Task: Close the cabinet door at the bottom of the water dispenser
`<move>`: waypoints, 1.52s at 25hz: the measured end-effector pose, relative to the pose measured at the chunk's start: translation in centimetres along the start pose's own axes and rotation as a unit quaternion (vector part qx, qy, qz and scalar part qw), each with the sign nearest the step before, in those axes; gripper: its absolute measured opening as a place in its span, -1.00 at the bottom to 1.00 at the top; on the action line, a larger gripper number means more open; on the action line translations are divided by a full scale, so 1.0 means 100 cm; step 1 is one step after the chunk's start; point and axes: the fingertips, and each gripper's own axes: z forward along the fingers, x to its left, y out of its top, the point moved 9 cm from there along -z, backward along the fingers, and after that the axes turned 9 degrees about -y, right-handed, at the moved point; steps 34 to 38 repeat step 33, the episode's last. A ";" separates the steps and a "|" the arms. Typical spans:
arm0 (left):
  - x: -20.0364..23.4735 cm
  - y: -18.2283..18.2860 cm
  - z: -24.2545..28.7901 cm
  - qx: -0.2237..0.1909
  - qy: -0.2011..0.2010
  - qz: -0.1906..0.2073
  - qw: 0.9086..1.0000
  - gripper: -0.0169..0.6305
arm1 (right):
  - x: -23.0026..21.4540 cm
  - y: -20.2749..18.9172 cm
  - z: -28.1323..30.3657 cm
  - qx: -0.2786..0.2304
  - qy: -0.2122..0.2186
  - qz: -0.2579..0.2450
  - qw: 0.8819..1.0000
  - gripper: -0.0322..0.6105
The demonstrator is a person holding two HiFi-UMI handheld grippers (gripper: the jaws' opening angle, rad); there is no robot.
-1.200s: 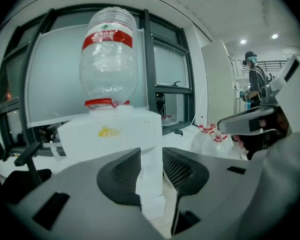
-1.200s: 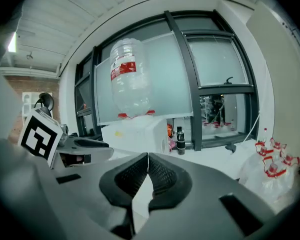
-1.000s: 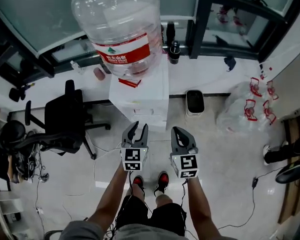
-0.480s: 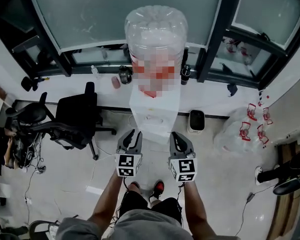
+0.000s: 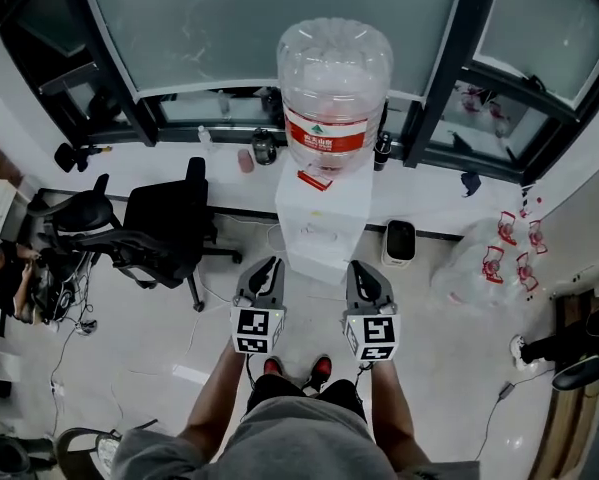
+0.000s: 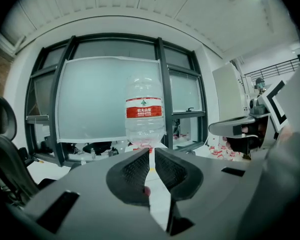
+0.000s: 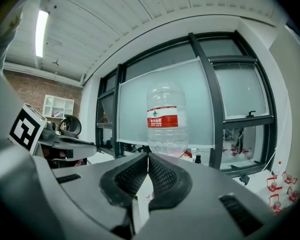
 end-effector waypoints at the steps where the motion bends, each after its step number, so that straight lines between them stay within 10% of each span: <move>1: -0.001 0.000 -0.002 -0.001 0.000 -0.002 1.000 -0.79 | 0.001 0.001 -0.001 -0.001 0.001 -0.002 1.000 -0.84; 38: -0.004 -0.001 -0.005 0.004 0.012 0.001 1.000 -0.81 | 0.005 -0.003 -0.004 0.006 0.011 -0.007 1.000 -0.84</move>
